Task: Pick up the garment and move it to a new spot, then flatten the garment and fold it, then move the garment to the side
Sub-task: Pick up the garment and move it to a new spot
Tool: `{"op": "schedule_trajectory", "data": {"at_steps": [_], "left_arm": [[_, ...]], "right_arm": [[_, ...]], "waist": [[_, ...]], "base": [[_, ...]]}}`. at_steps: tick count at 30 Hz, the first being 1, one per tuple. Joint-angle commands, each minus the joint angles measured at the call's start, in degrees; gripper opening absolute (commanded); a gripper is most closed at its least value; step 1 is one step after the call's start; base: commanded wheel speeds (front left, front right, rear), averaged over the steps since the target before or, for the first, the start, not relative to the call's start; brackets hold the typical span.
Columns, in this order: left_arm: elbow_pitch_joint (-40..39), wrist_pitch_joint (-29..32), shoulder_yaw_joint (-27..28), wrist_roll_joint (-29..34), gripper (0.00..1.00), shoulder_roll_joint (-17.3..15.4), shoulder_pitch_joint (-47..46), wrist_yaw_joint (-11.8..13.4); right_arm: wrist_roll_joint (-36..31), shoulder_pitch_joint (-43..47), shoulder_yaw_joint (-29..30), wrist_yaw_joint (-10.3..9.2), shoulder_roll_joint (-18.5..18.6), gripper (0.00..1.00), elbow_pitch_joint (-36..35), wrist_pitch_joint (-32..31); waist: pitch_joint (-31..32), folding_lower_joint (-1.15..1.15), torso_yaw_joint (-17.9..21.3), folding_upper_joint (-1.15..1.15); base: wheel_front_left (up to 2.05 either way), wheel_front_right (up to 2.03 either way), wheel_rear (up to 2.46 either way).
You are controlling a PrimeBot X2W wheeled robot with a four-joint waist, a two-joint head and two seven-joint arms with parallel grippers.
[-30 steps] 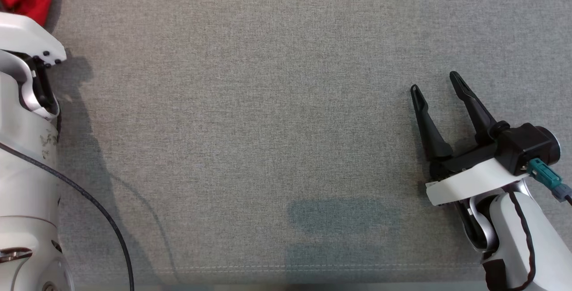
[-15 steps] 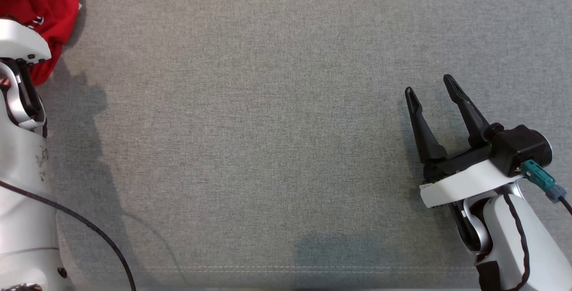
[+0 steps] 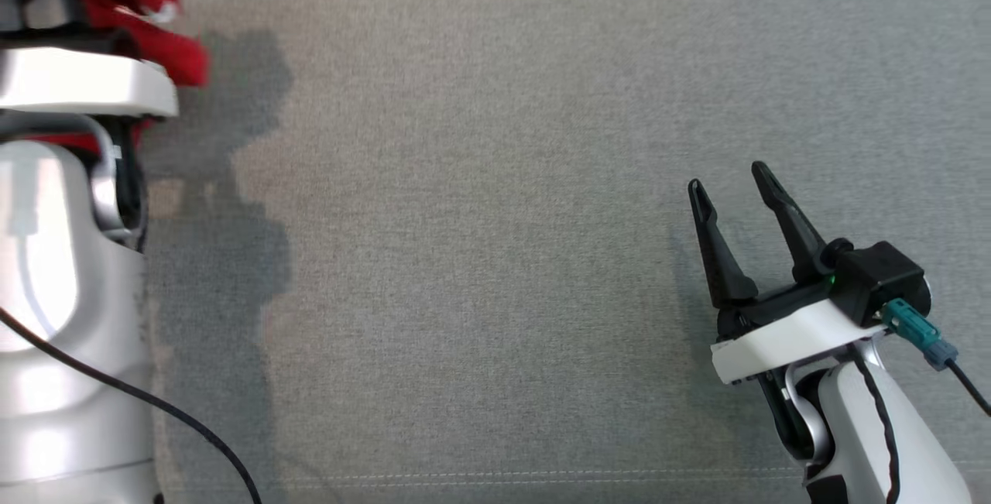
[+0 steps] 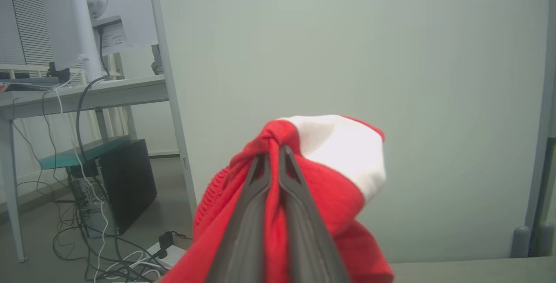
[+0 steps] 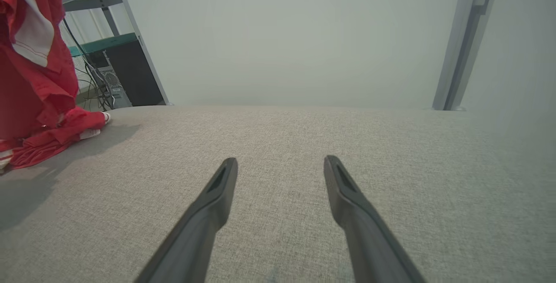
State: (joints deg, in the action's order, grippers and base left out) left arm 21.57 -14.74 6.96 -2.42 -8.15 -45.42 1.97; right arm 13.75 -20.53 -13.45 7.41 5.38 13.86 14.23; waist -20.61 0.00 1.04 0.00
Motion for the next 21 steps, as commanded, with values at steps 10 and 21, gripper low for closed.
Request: {"op": "schedule_trajectory", "data": {"at_steps": [10, 21], "left_arm": [[-2.4, -0.3, -4.3, -1.5, 0.00, 2.9, 3.4, -3.5], [-0.5, -0.3, -9.8, -6.4, 0.00, 5.1, 5.5, -4.6]], "right_arm": [[1.1, 4.8, -0.2, 0.08, -1.4, 1.00, -0.4, 0.8], [1.8, 6.9, -0.3, 0.08, -2.0, 1.00, 0.0, 0.8]], "waist": [[8.9, 0.00, 5.6, 0.00], [13.1, 0.00, 13.0, 0.00]], "base": [[0.00, 0.00, 0.00], [0.00, 0.00, 0.00]]}}
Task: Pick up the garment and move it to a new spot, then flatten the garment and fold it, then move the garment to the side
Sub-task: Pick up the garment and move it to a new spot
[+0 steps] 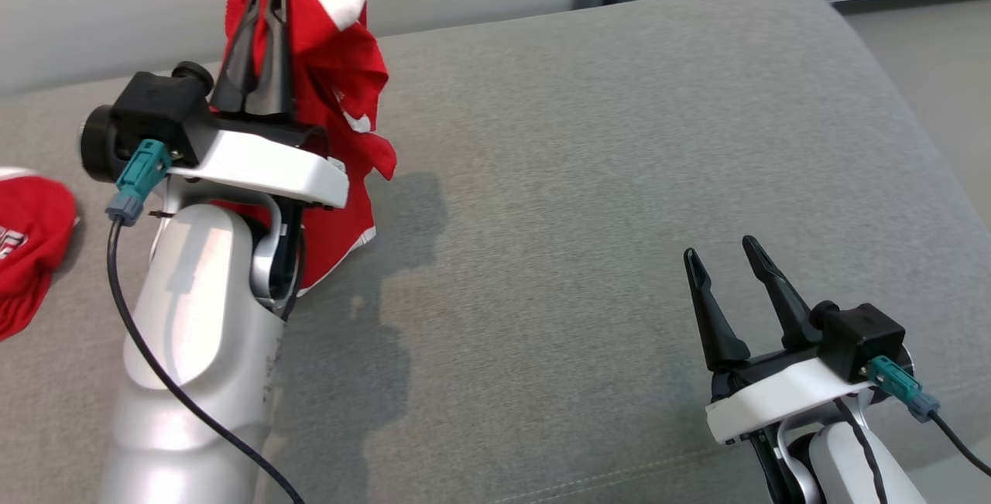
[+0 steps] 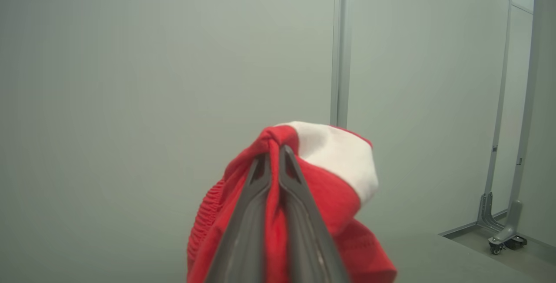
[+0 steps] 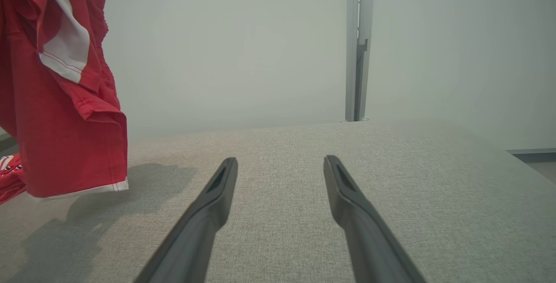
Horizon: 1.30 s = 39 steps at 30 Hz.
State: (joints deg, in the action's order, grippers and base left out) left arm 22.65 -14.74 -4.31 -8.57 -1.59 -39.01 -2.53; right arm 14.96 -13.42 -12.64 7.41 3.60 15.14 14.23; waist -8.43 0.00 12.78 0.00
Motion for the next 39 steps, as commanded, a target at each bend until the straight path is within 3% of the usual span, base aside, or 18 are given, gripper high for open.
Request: {"op": "schedule_trajectory", "data": {"at_steps": [1, 8, 14, 24, 29, 30, 31, 32, 39], "left_arm": [[-1.6, -0.3, 0.9, -0.9, 0.00, -1.4, -1.0, -0.1], [-0.6, -0.3, -6.0, -6.4, 0.00, -1.3, -1.3, 1.6], [4.8, -0.3, -11.3, -11.2, 0.00, -1.3, 2.3, 4.0], [14.7, -0.3, -18.3, -20.3, 0.00, -1.3, 10.4, 4.3], [16.5, -0.3, -20.0, -21.8, 0.00, -1.3, 11.1, 5.0], [16.4, -0.3, -20.3, -22.4, 0.05, -1.3, 11.4, 5.2], [16.0, -0.3, -20.3, -22.6, 0.38, -1.3, 11.6, 5.4], [15.6, -0.3, -20.3, -22.8, 1.00, -1.3, 11.9, 5.6], [7.7, -0.3, -17.2, -20.4, 1.00, -1.3, 15.1, 5.9]], "right_arm": [[0.6, -0.1, -1.1, 0.08, -0.3, 1.00, -1.2, 0.8], [1.0, 0.3, -1.1, 0.08, -0.5, 1.00, -1.5, 0.8], [0.7, 0.3, -0.5, 0.08, -0.6, 1.00, -1.9, 0.8], [0.3, 0.1, 0.3, 0.08, -0.7, 1.00, -1.7, 0.8], [0.3, 0.0, 0.1, 0.08, -0.7, 1.00, -1.3, 0.8], [0.4, 0.1, 0.0, 0.08, -0.7, 1.00, -1.1, 0.8], [0.5, 0.2, -0.1, 0.08, -0.7, 1.00, -1.0, 0.8], [0.6, 0.3, -0.1, 0.08, -0.7, 1.00, -0.9, 0.8], [1.5, 0.6, -1.4, 0.08, -0.7, 1.00, -0.4, 0.8]], "waist": [[1.0, 0.00, 1.7, 0.00], [-0.1, 0.00, 3.2, 0.00], [-1.4, 0.00, 2.5, 0.00], [-2.7, 0.00, 0.4, 0.00], [-2.2, 0.00, -0.7, 0.00], [-1.8, 0.00, -1.0, 0.00], [-1.5, 0.00, -1.2, 0.00], [-1.3, 0.00, -1.4, 0.00], [1.0, 0.00, -2.2, 0.00]], "base": [[0.00, 0.00, 0.00], [0.00, 0.00, 0.00], [0.00, 0.00, 0.00], [0.00, 0.00, 0.00], [0.00, 0.00, 0.00], [0.00, 0.00, 0.00], [0.00, 0.00, 0.00], [0.00, 0.00, 0.00], [0.00, 0.00, 0.00]]}}
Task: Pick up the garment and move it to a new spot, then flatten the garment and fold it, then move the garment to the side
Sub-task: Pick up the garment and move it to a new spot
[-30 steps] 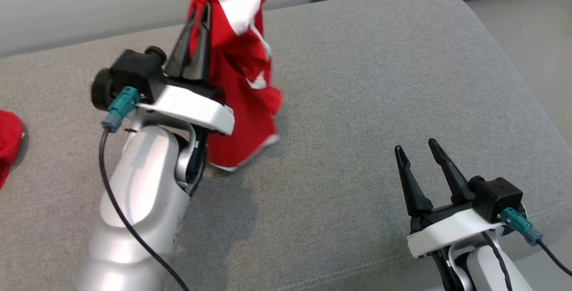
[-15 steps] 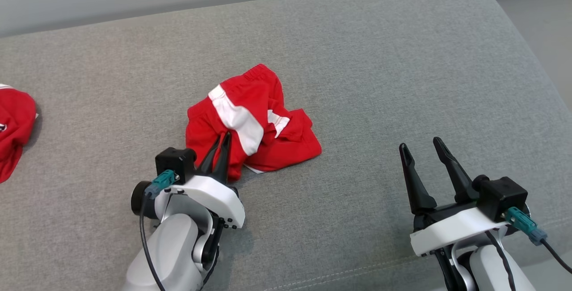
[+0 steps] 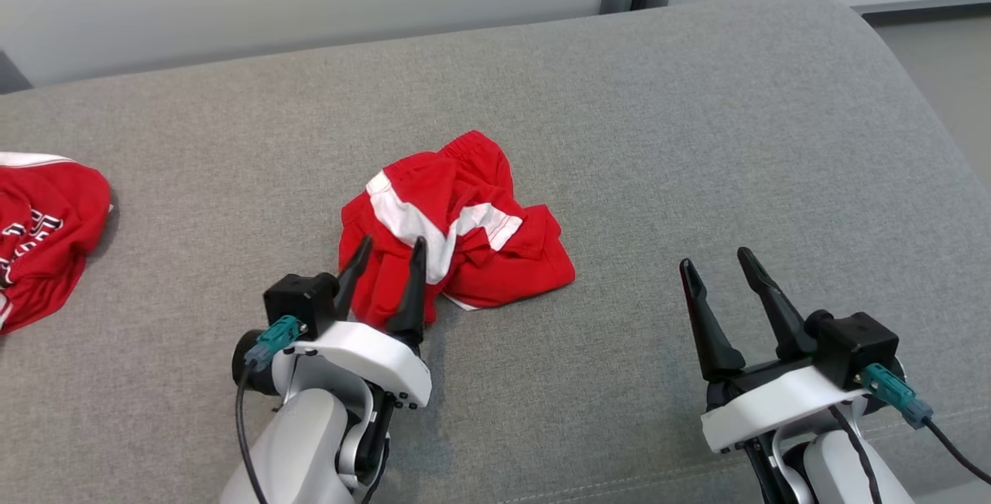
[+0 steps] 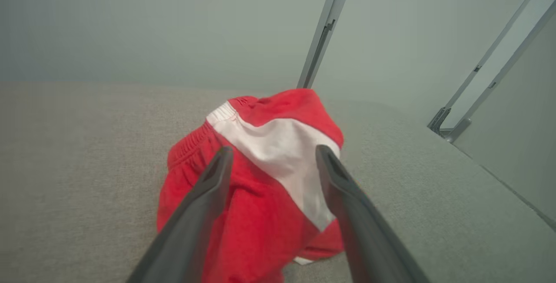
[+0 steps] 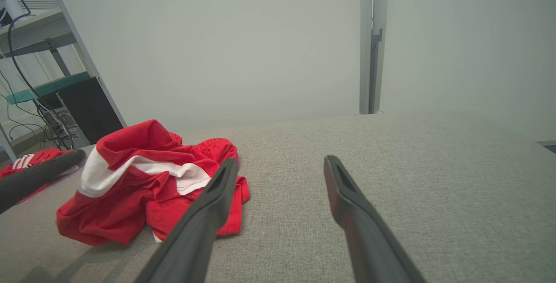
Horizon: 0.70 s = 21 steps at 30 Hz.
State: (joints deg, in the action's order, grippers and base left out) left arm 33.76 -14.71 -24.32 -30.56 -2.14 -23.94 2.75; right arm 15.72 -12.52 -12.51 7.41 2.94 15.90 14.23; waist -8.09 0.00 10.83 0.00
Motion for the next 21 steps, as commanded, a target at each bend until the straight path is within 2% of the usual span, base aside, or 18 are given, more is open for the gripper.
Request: {"op": "schedule_trajectory", "data": {"at_steps": [1, 7, 11, 15, 21], "left_arm": [[-5.4, -0.3, 3.9, 2.7, 1.00, -0.8, 0.9, 0.8], [-16.6, -0.3, 10.0, 9.3, 1.00, -1.3, 6.0, 1.5], [-23.9, -0.3, 14.5, 12.3, 1.00, -1.1, 11.0, 0.0], [-26.2, -0.3, 17.8, 12.5, 1.00, -0.9, 15.8, -1.7], [-27.4, -0.3, 22.4, 12.9, 1.00, -0.8, 20.8, -2.3]], "right_arm": [[1.1, -0.4, -1.6, 0.08, -0.1, 1.00, -1.2, 0.8], [1.3, 0.0, -1.5, 0.08, -0.1, 1.00, -1.1, 0.8], [0.8, 1.3, -1.0, 0.08, -0.1, 1.00, -1.1, 0.8], [0.6, 3.4, 0.7, 0.08, -0.1, 1.00, -0.9, 0.8], [0.5, 5.7, 2.5, 0.08, -0.1, 1.00, -1.4, 0.8]], "waist": [[1.0, 0.00, -0.5, 0.00], [3.1, 0.00, -1.7, 0.00], [5.1, 0.00, -3.2, 0.00], [7.1, 0.00, -4.9, 0.00], [8.5, 0.00, -6.3, 0.00]], "base": [[0.00, 0.00, 0.00], [0.00, 0.00, 0.00], [0.00, 0.00, 0.00], [0.00, 0.00, 0.00], [0.00, 0.00, 0.00]]}}
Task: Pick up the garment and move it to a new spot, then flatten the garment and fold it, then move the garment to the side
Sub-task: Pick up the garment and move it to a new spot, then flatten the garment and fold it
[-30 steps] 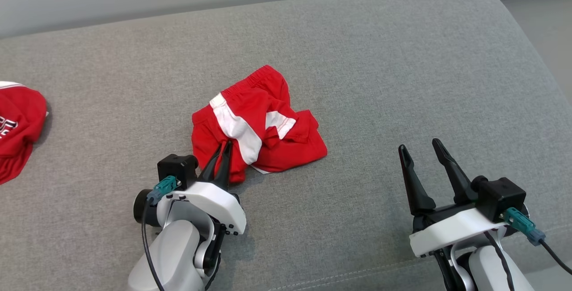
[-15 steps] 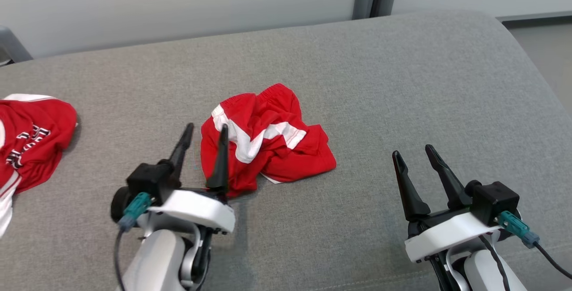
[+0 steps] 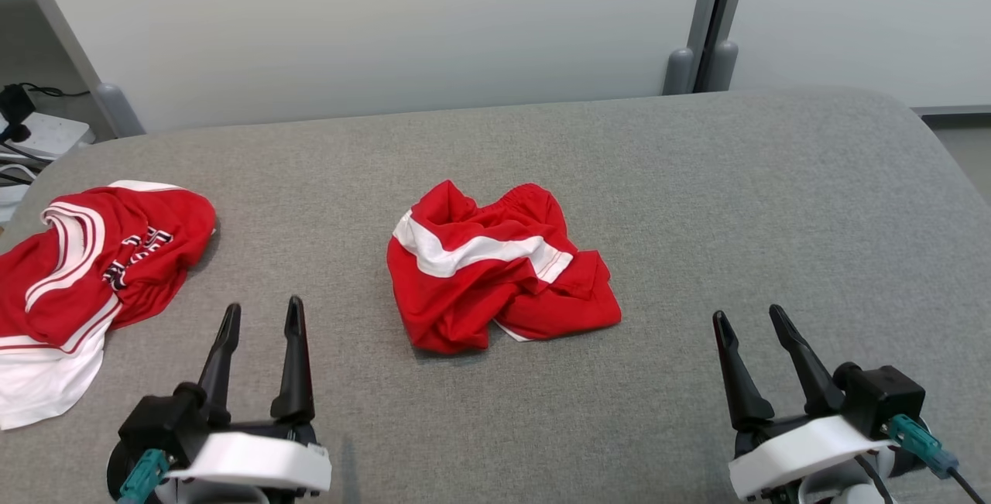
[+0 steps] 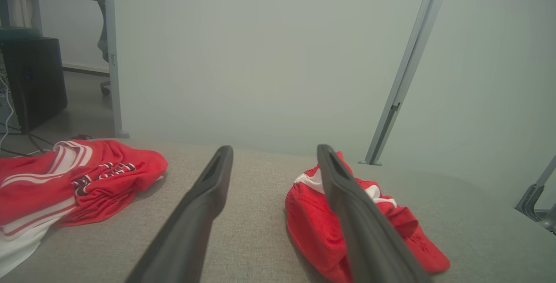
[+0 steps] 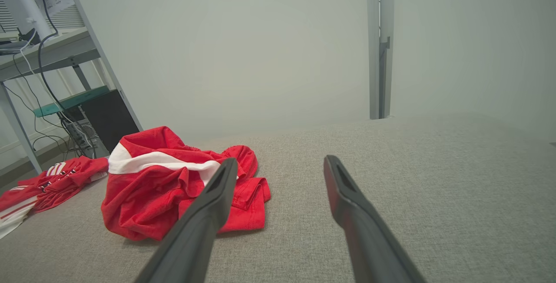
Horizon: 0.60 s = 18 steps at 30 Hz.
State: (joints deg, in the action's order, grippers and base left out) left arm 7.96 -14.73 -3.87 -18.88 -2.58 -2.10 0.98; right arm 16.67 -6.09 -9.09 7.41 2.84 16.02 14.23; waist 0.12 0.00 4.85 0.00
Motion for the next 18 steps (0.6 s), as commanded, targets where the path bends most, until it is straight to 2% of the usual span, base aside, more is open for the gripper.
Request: {"op": "schedule_trajectory", "data": {"at_steps": [1, 14, 18], "left_arm": [[-1.6, -0.3, 2.4, 1.4, 1.00, -0.3, -0.3, -0.7], [-3.5, -0.3, 3.8, 1.1, 1.00, -0.3, 6.9, 0.6], [-3.7, -0.3, 4.4, 3.4, 1.00, -0.3, 7.6, 0.1]], "right_arm": [[-0.5, -0.3, -0.8, 0.08, 0.0, 1.00, -1.6, 0.8], [0.3, 5.1, 0.2, 0.08, 0.0, 1.00, -2.1, 0.8], [0.5, 5.3, -0.2, 0.08, 0.0, 1.00, -2.3, 0.8]], "waist": [[0.5, 0.00, -0.5, 0.00], [3.2, 0.00, -1.5, 0.00], [3.4, 0.00, -1.4, 0.00]], "base": [[0.00, 0.00, 0.00], [0.00, 0.00, 0.00], [0.00, 0.00, 0.00]]}}
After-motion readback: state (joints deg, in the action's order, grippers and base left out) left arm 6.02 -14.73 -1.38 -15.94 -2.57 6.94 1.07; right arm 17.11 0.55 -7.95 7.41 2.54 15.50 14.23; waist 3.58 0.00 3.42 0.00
